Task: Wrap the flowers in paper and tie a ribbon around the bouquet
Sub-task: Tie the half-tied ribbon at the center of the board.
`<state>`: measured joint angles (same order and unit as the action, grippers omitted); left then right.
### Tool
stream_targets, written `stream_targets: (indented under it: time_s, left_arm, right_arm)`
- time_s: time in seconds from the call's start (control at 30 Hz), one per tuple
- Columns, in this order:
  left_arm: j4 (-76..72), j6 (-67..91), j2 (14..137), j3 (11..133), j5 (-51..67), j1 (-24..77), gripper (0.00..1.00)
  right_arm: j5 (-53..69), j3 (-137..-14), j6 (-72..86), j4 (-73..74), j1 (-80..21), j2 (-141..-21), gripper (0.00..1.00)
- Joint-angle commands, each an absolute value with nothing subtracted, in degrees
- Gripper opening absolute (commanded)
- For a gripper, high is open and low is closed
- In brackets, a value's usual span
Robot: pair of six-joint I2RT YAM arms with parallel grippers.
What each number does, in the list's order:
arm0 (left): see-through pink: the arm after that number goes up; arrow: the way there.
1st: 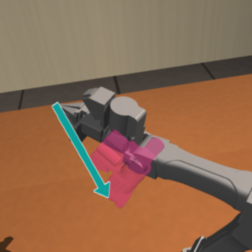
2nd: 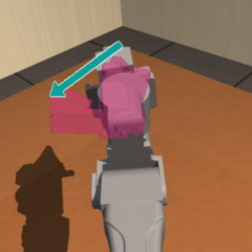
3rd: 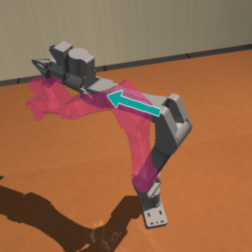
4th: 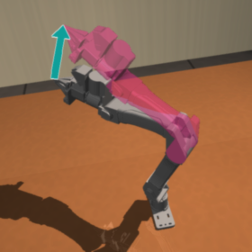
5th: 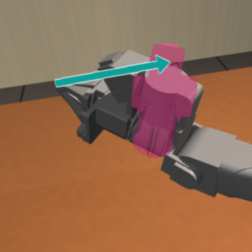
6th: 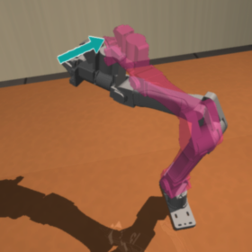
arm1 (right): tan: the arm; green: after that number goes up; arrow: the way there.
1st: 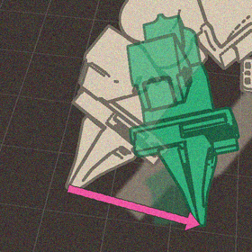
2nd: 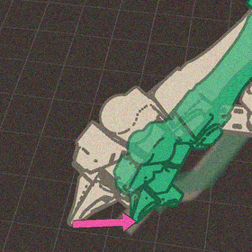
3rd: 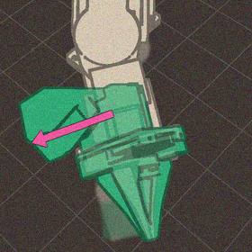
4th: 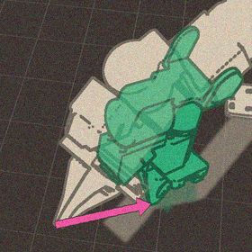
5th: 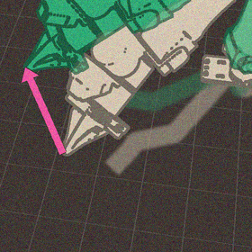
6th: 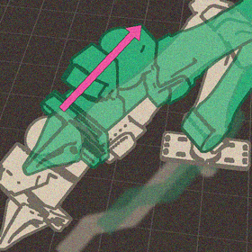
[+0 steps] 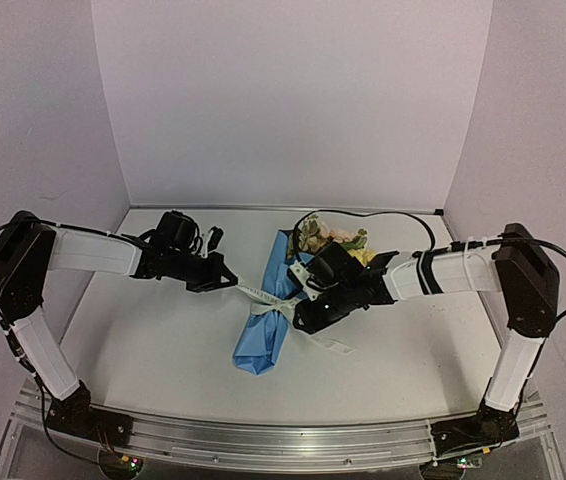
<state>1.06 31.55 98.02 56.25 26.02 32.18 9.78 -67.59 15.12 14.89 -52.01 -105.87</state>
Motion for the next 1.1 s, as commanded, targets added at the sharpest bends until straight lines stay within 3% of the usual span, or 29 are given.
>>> stream_targets:
  time_s: [0.0,0.1,0.23,1.07]
  left_arm:
    - [1.14,31.55,97.66,58.58,26.78,31.83,0.0]
    - [1.4,31.61,97.81,58.85,26.51,31.73,0.0]
    - [1.75,32.33,97.11,58.34,24.84,30.94,0.0]
    - [2.03,38.49,90.09,48.13,21.75,23.88,0.0]
  right_arm:
    - [7.89,-68.25,15.67,11.46,-51.85,-106.85,0.29]
    - [7.09,-68.7,16.3,11.53,-51.81,-107.04,0.22]
    - [5.48,-67.85,17.22,13.39,-51.83,-106.37,0.01]
    - [-4.74,-63.45,19.67,29.7,-50.32,-100.11,0.0]
